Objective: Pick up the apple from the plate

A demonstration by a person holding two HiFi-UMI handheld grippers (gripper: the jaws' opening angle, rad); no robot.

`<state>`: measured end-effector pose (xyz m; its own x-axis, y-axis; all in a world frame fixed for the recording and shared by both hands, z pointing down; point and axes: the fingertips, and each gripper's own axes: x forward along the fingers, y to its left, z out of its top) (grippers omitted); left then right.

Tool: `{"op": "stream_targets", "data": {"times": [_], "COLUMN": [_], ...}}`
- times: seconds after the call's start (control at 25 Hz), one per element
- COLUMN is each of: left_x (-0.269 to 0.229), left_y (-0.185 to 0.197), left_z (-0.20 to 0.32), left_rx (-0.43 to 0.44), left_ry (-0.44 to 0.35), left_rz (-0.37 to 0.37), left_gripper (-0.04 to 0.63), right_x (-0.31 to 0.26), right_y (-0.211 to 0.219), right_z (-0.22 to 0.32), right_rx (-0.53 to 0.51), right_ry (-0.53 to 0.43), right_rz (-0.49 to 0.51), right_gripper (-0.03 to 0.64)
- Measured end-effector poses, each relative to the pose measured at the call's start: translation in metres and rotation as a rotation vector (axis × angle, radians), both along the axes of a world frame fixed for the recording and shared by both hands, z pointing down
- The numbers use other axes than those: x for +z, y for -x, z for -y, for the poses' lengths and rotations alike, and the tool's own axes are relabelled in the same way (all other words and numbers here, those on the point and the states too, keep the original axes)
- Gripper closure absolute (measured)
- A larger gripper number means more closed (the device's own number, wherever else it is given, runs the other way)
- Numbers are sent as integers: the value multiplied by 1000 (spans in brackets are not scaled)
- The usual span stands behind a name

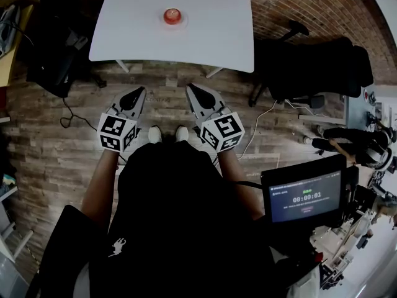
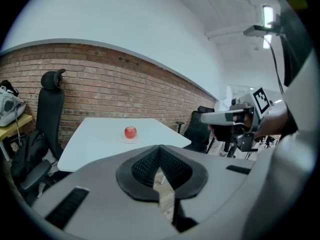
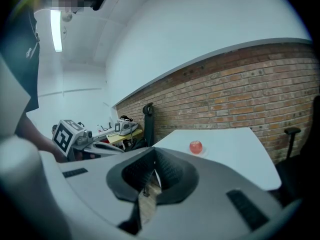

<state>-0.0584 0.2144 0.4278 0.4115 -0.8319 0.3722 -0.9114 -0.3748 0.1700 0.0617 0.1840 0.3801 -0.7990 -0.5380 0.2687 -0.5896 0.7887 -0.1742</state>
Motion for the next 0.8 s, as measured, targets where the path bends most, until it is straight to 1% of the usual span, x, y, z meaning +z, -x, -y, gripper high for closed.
{"op": "stream_targets", "data": {"times": [0.12, 0.2, 0.4, 0.64, 0.8], "left_x": [5, 7, 9, -2, -1], "left_y": [23, 32, 34, 48, 57], "left_z": [-22, -27, -9, -27, -29], "left_rx": [10, 8, 13, 11, 0], "left_ry": [-12, -16, -12, -55, -48], "left_rz": [7, 10, 14, 2, -6], "left_gripper": [589, 589, 589, 589, 589], "right_x": [1, 1, 2, -4, -6], "right_y": [24, 31, 29, 45, 51], "right_z": [-20, -25, -10, -27, -27], "right_rx": [-5, -6, 0, -10, -21], "right_ry": [-16, -25, -24, -51, -60], "right_rz": [-6, -9, -15, -28, -43], "right_gripper": [614, 614, 614, 614, 614]}}
